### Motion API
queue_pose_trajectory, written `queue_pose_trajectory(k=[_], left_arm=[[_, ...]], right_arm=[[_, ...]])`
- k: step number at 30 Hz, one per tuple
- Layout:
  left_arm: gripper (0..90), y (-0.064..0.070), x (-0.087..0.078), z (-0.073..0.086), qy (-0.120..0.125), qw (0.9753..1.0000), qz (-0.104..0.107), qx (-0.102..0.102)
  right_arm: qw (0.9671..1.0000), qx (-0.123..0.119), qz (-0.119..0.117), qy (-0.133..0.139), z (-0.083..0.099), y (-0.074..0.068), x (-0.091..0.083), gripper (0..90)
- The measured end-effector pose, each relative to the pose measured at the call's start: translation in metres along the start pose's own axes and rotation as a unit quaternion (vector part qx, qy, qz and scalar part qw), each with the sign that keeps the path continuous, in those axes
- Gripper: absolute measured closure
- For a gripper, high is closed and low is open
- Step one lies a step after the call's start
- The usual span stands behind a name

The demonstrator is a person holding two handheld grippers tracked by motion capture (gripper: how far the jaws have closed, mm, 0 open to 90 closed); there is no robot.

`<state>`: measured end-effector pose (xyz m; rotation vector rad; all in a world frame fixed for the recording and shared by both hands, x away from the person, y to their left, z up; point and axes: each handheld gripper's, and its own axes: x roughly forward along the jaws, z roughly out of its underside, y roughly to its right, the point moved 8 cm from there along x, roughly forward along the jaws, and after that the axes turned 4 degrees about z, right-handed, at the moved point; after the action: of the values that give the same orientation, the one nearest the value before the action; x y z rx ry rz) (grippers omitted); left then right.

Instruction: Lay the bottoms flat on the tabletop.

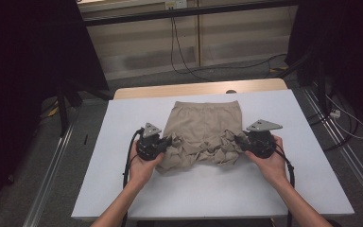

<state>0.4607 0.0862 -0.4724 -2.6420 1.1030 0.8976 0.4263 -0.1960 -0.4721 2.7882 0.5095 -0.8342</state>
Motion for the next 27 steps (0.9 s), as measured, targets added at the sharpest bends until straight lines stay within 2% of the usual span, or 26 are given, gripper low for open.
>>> queue_pose_trajectory(k=[3,5,6,8,9,11,14,15,16,17,19,20,22,24,26,27], left_arm=[[82.4,-0.006,0.011,0.009,-0.017,0.9998,0.0,-0.013],[66.3,-0.006,0.012,0.012,-0.024,0.9995,-0.009,-0.017],[62.5,-0.005,0.01,0.012,-0.021,0.9997,-0.005,-0.014],[51.8,-0.001,0.003,0.008,-0.011,0.9998,-0.011,-0.009],[44.8,0.003,-0.002,0.004,-0.004,0.9999,-0.008,-0.009],[42.8,0.012,-0.013,-0.002,0.017,0.9998,0.005,0.004],[43.8,0.028,-0.024,-0.004,0.025,0.9992,0.026,0.018],[49.3,0.036,-0.025,-0.003,0.025,0.9985,0.044,0.02],[56.9,0.044,-0.026,-0.001,0.021,0.9973,0.065,0.025],[62.8,0.052,-0.026,0.001,0.019,0.9967,0.072,0.032],[67.3,0.067,-0.021,0.008,0.008,0.9946,0.093,0.045],[69.3,0.074,-0.018,0.011,-0.001,0.9931,0.103,0.056],[66.2,0.087,-0.009,0.016,-0.011,0.9908,0.112,0.076],[57.0,0.095,0.0,0.019,-0.019,0.9893,0.113,0.091],[52.5,0.1,0.01,0.024,-0.034,0.988,0.11,0.103],[49.4,0.101,0.015,0.026,-0.042,0.9875,0.103,0.112]], right_arm=[[0.9999,0.01,0.003,-0.006,0.003,0.002,0.002,47.7],[0.9999,0.013,0.002,0.002,0.001,0.002,-0.003,39.6],[0.9998,0.019,0.004,0.009,-0.001,0.003,-0.008,33.4],[0.9988,0.032,0.015,0.033,-0.008,0.005,-0.02,23.0],[0.9981,0.035,0.017,0.047,-0.012,0.005,-0.027,22.3],[0.9972,0.033,0.016,0.065,-0.017,0.001,-0.04,21.4],[0.9973,0.011,-0.017,0.07,-0.017,-0.018,-0.048,33.9],[0.9974,-0.003,-0.037,0.062,-0.014,-0.027,-0.046,43.7],[0.9971,-0.017,-0.056,0.049,-0.009,-0.037,-0.042,46.9],[0.9967,-0.025,-0.067,0.038,-0.004,-0.046,-0.036,47.8],[0.9946,-0.05,-0.09,0.008,0.007,-0.064,-0.024,53.5],[0.9931,-0.062,-0.099,0.0,0.012,-0.071,-0.019,51.0],[0.992,-0.077,-0.1,-0.014,0.018,-0.081,-0.009,42.2],[0.9902,-0.093,-0.097,-0.036,0.024,-0.086,0.001,31.5],[0.9886,-0.119,-0.077,-0.051,0.03,-0.085,0.008,35.8],[0.9881,-0.126,-0.067,-0.056,0.032,-0.083,0.01,42.6]])
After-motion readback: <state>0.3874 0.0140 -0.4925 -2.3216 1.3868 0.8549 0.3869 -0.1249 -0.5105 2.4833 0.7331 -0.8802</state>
